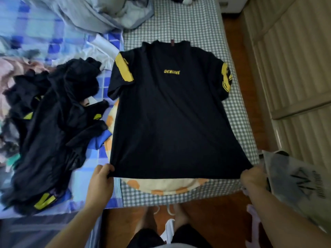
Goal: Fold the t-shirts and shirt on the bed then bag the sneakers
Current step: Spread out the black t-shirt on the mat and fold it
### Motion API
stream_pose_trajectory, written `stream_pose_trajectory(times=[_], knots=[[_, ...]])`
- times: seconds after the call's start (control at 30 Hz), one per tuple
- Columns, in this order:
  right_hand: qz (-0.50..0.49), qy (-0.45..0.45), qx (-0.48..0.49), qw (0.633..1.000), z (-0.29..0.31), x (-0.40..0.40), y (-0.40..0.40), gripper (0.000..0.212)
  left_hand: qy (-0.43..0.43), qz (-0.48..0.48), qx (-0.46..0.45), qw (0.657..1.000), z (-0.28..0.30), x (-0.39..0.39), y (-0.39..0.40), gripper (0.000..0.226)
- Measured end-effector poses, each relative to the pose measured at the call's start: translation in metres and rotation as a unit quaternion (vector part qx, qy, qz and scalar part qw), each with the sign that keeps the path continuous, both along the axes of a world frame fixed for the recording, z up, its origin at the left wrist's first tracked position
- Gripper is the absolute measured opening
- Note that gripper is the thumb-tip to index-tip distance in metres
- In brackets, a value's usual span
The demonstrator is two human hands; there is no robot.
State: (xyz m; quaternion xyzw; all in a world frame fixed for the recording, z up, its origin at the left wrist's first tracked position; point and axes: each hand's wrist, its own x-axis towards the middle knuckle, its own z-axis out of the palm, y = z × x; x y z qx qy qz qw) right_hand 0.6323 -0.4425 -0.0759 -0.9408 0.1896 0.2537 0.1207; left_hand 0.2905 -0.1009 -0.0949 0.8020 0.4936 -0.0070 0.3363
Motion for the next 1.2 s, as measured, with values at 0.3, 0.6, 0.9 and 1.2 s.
stream_pose_trajectory(times=[0.3, 0.6, 0.9, 1.2], knots=[[0.052, -0.033, 0.138, 0.989, 0.037, 0.005, -0.018, 0.031, -0.08, 0.12, -0.119, 0.982, 0.071, 0.017, 0.006, 0.03], [-0.181, -0.052, 0.368, 0.911, 0.056, 0.0, -0.032, 0.025, -0.191, 0.341, -0.126, 0.912, 0.092, 0.028, -0.019, 0.024], [-0.273, -0.018, 0.399, 0.875, 0.048, 0.017, -0.057, 0.037, -0.217, 0.405, -0.162, 0.874, 0.107, 0.028, -0.041, 0.034], [-0.292, 0.016, 0.44, 0.849, 0.041, 0.013, -0.061, 0.04, 0.012, 0.236, -0.158, 0.959, 0.091, 0.021, -0.025, 0.029]])
